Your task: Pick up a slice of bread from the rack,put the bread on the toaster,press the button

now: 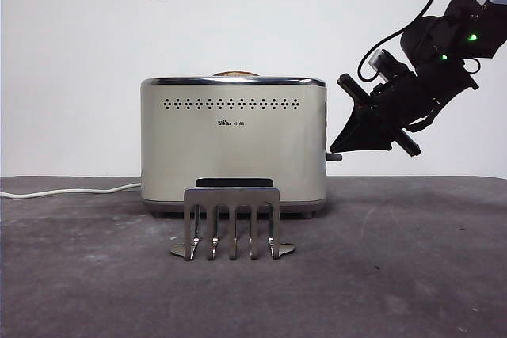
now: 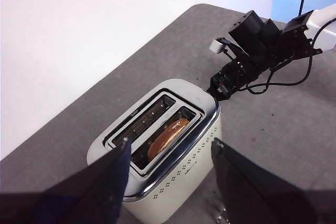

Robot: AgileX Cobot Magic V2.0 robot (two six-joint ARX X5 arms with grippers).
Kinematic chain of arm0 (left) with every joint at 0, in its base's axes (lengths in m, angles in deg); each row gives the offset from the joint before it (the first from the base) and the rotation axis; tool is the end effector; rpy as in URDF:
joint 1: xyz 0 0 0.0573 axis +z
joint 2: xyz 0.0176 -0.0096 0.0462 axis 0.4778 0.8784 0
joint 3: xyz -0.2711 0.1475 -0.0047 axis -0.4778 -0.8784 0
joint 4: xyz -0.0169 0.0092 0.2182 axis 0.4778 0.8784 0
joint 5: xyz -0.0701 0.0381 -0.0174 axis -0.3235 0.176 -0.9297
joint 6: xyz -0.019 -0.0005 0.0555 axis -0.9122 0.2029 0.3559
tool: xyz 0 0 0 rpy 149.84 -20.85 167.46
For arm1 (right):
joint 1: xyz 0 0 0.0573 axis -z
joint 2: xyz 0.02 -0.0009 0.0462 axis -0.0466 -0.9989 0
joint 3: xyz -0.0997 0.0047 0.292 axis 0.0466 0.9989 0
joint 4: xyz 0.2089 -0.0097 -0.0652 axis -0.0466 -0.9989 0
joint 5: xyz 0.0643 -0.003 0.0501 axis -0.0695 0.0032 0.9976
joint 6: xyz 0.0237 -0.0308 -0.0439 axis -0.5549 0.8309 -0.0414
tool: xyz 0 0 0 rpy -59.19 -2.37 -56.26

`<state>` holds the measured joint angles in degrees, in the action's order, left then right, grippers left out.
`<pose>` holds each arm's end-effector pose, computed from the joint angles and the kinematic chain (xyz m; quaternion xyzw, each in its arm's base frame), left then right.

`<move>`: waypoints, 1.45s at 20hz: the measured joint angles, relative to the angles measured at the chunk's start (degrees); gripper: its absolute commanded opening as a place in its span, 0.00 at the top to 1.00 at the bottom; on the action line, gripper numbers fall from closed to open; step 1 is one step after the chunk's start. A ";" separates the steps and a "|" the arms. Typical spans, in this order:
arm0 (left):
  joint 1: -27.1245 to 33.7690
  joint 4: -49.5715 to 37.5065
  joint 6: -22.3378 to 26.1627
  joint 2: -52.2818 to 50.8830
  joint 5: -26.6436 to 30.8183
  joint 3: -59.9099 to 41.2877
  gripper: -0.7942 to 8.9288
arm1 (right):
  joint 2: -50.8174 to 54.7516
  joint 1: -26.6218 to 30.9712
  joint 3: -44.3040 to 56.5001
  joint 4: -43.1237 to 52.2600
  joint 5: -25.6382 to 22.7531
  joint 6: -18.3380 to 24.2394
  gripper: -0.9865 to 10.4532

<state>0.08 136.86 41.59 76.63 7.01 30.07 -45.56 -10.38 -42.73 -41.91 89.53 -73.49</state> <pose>0.1593 -0.0921 0.5225 0.1774 0.1651 -0.3333 0.9111 0.4312 0.0805 0.2401 0.1688 0.3697 0.3148 0.8578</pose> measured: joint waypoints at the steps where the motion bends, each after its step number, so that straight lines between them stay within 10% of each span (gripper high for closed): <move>1: 0.00 0.22 0.00 0.00 0.00 0.00 0.65 | 0.00 0.00 0.00 0.02 0.02 0.00 0.92; 12: 0.00 1.33 0.00 0.00 0.02 0.00 0.65 | 17.35 -0.17 0.55 -6.25 -1.57 0.00 0.92; 29: 0.00 15.78 -0.37 0.00 -2.43 0.00 0.66 | 51.93 -3.45 0.52 -59.63 -1.53 15.08 0.92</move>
<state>0.08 152.64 41.22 76.63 4.58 30.07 6.38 -13.83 -42.20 -101.54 88.00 -58.41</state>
